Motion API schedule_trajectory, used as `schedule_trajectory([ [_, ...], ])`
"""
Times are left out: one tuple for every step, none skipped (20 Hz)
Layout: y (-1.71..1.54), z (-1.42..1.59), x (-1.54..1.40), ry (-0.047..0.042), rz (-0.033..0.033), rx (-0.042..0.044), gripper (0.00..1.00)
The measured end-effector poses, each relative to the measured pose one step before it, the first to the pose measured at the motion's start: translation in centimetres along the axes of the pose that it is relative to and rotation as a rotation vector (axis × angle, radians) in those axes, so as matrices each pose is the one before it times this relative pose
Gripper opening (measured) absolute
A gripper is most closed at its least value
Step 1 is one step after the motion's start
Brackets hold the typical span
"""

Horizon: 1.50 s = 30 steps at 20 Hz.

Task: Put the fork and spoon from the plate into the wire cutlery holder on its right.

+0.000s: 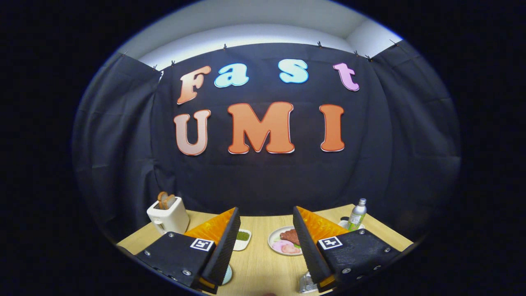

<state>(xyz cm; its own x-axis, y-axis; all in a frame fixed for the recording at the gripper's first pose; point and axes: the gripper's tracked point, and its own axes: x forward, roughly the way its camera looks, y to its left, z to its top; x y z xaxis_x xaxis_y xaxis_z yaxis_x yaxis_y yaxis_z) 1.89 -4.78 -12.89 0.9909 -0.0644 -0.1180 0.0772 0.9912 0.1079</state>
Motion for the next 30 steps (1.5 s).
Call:
schedule_trajectory([
  [0.996,-0.246,0.133,0.00467,0.00397,-0.00186,0.81],
  [1.094,-0.187,0.154,0.00305,0.00680,-0.00099,0.82],
  [1.173,-0.202,0.093,0.00698,0.01113,0.00140,0.84],
  [1.164,-0.254,0.161,0.00812,0.01179,0.00381,0.85],
  [1.147,-0.304,0.245,0.01263,0.01432,0.00141,0.88],
  [1.020,-0.428,0.120,0.01212,0.01195,-0.00041,0.89],
  [1.234,-0.524,0.313,0.02072,0.01852,-0.00377,0.90],
  [1.127,-0.621,0.195,0.02257,0.01798,-0.00376,0.91],
  [1.237,-0.606,0.240,0.02390,0.02456,-0.00314,0.91],
  [1.240,-0.418,0.389,0.01847,0.02149,-0.00334,0.91],
  [1.124,-0.123,0.236,0.00849,0.02294,-0.00475,0.93],
  [0.921,0.002,0.256,0.00601,0.01929,-0.00629,0.93],
  [1.030,-0.010,0.306,0.00319,0.02141,-0.00752,0.93],
  [0.927,-0.269,0.338,0.00822,0.01896,-0.00881,0.93],
  [0.969,-0.278,0.342,0.00889,0.01912,-0.00774,0.93],
  [0.865,-0.469,0.429,0.01567,0.01751,-0.00607,0.93],
  [0.619,-0.744,0.454,0.02584,0.01413,0.00084,0.93],
  [0.520,-1.191,0.489,0.03662,0.01177,0.00049,0.93],
  [0.390,-1.331,0.529,0.04574,0.00658,-0.00294,0.93],
  [0.390,-1.436,0.509,0.04981,0.00791,-0.00372,0.93],
  [0.321,-1.495,0.516,0.05603,0.00778,-0.00478,0.94],
  [0.258,-1.679,0.552,0.06126,0.00701,-0.00552,0.94],
  [0.179,-1.776,0.514,0.06510,0.00247,-0.00388,0.94],
  [0.331,-1.503,0.545,0.05928,0.00953,-0.00280,0.94],
  [0.229,-1.401,0.557,0.05546,0.00382,-0.00350,0.94],
  [0.559,-0.914,0.501,0.04455,0.01760,-0.00264,0.94],
  [0.223,-1.028,0.627,0.04569,0.00359,-0.00426,0.94],
  [0.194,-0.929,0.798,0.04309,0.00700,-0.00961,0.94],
  [-0.130,-0.950,0.853,0.04665,-0.00678,-0.01164,0.93],
  [0.297,-0.923,0.774,0.04552,0.00399,-0.00525,0.93],
])
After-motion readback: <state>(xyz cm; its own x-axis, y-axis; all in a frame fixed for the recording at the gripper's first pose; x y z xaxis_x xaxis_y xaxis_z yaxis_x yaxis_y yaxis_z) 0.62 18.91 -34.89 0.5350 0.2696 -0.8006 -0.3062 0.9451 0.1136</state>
